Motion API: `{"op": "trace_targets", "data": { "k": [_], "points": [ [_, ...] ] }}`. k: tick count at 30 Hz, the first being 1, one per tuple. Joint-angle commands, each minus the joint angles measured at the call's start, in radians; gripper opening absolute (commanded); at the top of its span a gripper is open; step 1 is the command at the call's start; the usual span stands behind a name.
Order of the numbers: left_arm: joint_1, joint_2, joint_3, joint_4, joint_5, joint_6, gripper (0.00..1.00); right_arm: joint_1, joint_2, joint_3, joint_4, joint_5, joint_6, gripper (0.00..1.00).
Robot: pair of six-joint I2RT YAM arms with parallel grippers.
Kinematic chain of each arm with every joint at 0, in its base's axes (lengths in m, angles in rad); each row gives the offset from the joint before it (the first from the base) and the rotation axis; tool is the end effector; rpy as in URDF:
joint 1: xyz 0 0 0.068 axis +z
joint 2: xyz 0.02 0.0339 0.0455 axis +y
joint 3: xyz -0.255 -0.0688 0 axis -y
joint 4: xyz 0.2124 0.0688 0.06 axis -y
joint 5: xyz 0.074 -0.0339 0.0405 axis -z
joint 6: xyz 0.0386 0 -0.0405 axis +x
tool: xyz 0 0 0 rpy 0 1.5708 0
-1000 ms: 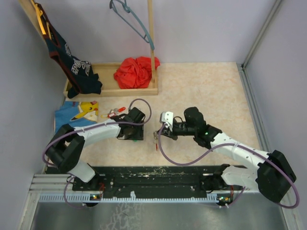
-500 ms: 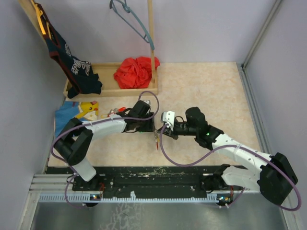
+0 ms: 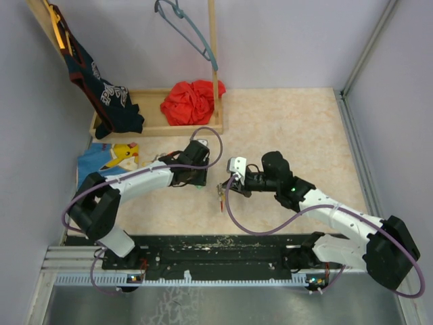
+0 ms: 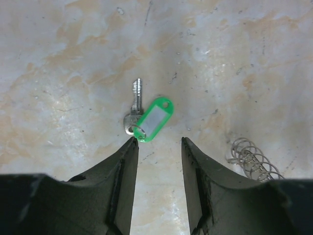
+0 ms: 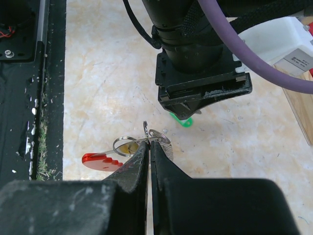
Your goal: Put the keys on the keyring
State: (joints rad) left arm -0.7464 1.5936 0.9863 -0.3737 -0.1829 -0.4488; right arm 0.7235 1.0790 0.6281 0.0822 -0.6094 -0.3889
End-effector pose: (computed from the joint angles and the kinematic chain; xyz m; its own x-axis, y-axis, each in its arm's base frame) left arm 0.2226 -0.1963 0.2035 -0.8072 0.1654 -0.5667 0.2699 0.9571 -0.1051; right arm 0.1469 0.1592 0.2616 0.1076 -0.3198 -0.9414 -0.9750 0.1512 -0.1628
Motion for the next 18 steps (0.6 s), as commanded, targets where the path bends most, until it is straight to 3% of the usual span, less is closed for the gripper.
{"op": "trace_targets", "data": {
  "k": [1, 12, 18],
  "points": [
    [-0.004, 0.042, 0.035, -0.059, -0.081, -0.014, 0.45, -0.012, -0.024, 0.01, 0.07, -0.012, 0.01, 0.0],
    [-0.001, 0.142, 0.071, -0.048, -0.104, -0.014, 0.41, -0.012, -0.023, 0.009, 0.073, -0.016, 0.01, 0.0],
    [0.001, 0.152, 0.062, -0.05, -0.115, -0.019, 0.29, -0.012, -0.024, 0.009, 0.071, -0.015, 0.008, 0.0]
  ]
}}
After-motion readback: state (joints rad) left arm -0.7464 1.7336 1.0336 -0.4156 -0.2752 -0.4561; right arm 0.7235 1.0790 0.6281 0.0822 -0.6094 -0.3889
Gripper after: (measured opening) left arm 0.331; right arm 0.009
